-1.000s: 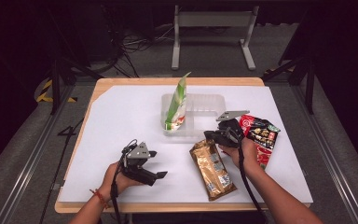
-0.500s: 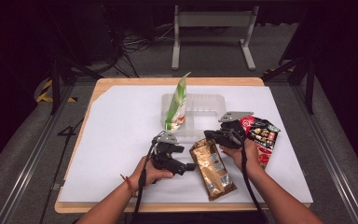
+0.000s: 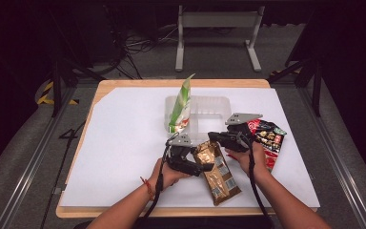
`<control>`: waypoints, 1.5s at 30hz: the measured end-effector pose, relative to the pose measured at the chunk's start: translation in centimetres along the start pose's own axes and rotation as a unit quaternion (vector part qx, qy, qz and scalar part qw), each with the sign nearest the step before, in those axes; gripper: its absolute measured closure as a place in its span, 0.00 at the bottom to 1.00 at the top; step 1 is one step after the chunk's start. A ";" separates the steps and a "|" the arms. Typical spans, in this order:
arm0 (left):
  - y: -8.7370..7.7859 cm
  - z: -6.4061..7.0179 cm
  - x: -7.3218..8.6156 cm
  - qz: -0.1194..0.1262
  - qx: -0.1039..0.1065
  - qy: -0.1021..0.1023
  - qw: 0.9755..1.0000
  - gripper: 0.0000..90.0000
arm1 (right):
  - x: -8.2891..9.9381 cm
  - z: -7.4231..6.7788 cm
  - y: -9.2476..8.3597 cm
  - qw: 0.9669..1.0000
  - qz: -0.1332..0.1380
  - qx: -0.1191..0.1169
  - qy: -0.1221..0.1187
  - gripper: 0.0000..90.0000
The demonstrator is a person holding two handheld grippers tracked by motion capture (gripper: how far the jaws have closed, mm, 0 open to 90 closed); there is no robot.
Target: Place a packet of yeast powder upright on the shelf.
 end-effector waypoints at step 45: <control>-6.8 1.2 -6.0 0.160 -0.108 0.070 0.979 0.87 | 11.5 4.0 -11.8 0.995 0.031 0.088 -0.041 0.36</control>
Point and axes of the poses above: each handheld gripper's, and its own axes: y roughly forward along the jaws, x roughly out of its underside, z roughly to its right, the point moved 2 cm from there along y, roughly forward along the jaws, and after that the axes turned 2 degrees about x, right-handed, at the moved point
